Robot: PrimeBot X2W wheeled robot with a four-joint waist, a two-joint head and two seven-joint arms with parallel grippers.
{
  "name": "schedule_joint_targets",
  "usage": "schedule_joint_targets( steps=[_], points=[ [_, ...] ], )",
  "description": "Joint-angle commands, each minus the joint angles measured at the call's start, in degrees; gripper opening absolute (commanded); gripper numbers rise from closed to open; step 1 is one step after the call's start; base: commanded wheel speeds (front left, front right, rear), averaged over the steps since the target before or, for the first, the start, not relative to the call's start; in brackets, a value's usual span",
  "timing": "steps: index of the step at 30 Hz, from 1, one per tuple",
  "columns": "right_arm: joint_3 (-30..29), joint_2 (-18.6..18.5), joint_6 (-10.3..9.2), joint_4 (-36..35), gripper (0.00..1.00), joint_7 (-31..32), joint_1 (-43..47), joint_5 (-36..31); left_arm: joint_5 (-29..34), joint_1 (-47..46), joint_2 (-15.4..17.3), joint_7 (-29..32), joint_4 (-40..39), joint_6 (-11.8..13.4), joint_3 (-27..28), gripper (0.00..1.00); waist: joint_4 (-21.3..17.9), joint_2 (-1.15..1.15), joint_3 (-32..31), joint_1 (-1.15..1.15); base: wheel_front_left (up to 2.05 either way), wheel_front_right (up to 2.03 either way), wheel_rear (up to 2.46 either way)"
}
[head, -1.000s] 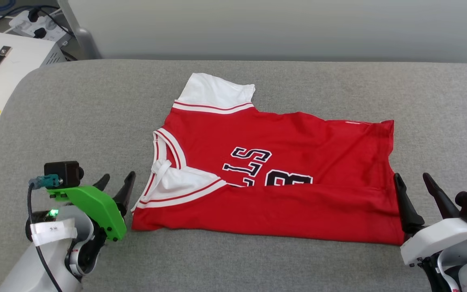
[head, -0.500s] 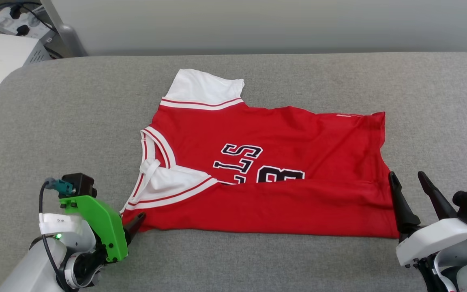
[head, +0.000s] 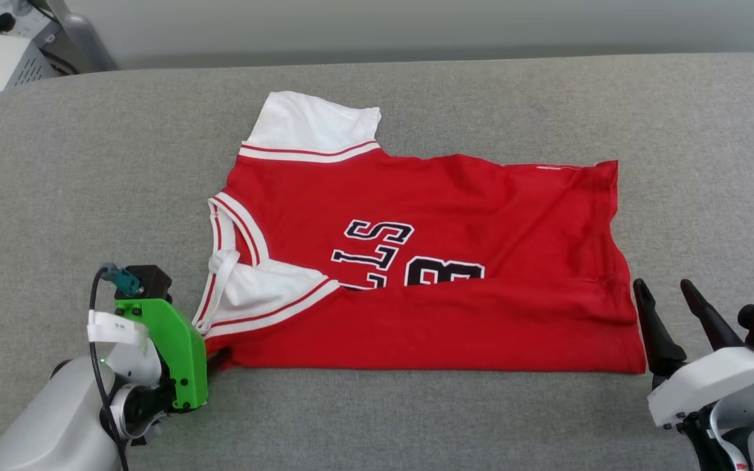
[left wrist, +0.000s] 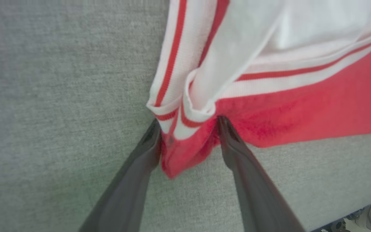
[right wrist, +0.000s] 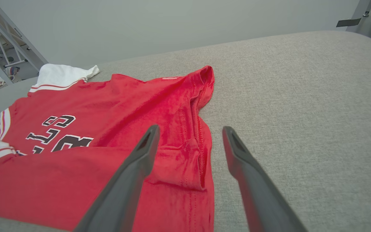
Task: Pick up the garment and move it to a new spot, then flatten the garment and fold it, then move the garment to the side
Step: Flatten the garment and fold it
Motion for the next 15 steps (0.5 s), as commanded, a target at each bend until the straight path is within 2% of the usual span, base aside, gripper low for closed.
schedule_joint_targets(
  steps=[1,8,10,15],
  points=[
    [-0.41,-0.42,-0.04,0.31,1.00,0.53,-0.37,0.73,0.02,1.37,-3.23,-0.20,2.01,-0.76,-2.11,0.00,-0.01,0.00,-0.17,0.00,0.00,0.00,0.00],
    [-3.95,-1.99,-0.04,0.84,1.00,5.02,0.47,2.47,1.98,1.70,-2.36,-5.13,0.03,-0.96,-1.63,0.00,0.58,0.00,-1.26,0.00,0.00,0.00,0.00],
    [-4.82,-2.86,-0.04,0.92,1.00,7.71,0.75,3.21,2.49,2.27,-2.07,-6.45,-2.10,-0.36,-1.37,0.00,0.89,0.00,-1.43,0.00,0.00,0.00,0.00],
    [-4.73,-4.48,-0.04,0.14,1.00,19.15,1.79,4.59,3.79,4.18,-0.35,-9.08,-8.32,1.52,-0.48,0.00,1.83,0.00,-1.23,0.00,0.00,0.00,0.00]
  ],
)
